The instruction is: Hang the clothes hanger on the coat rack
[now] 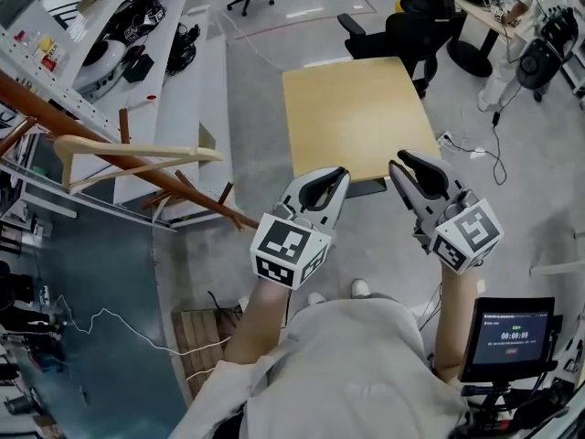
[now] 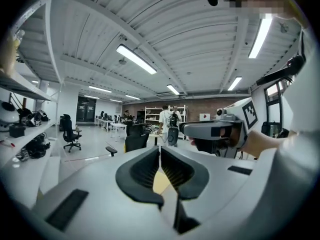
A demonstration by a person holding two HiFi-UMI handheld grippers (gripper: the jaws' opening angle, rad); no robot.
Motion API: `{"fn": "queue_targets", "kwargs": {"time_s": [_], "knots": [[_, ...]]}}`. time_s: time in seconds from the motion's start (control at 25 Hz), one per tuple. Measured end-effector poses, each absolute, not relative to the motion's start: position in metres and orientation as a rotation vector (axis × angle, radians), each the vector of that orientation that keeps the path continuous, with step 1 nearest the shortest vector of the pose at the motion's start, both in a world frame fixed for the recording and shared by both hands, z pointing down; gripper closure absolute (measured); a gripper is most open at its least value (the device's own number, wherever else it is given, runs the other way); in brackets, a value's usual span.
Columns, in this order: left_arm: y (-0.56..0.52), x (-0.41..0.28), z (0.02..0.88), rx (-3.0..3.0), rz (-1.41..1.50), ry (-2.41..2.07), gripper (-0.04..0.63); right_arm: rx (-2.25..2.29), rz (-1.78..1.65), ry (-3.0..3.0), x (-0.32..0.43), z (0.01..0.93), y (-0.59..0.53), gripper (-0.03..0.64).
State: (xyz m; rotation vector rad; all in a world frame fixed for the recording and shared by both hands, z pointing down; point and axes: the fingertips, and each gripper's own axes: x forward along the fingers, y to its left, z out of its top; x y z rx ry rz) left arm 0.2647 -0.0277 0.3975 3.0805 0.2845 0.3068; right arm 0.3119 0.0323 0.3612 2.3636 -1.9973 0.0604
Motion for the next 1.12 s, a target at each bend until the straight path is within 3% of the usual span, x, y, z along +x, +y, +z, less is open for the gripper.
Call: {"fn": "queue_targets", "kwargs": {"time_s": [0.44, 1.12], "knots": [[0.01, 0.285, 0.408, 2.876, 0.201, 0.455, 0.589, 2.461, 0.185, -1.889, 0.327, 0.399, 0.07, 0.529], [0.011, 0.288, 0.419, 2.919, 0.282, 0.434, 0.589, 2.467, 0.184, -1.885, 0.328, 0.404, 0.076, 0.529]]}}
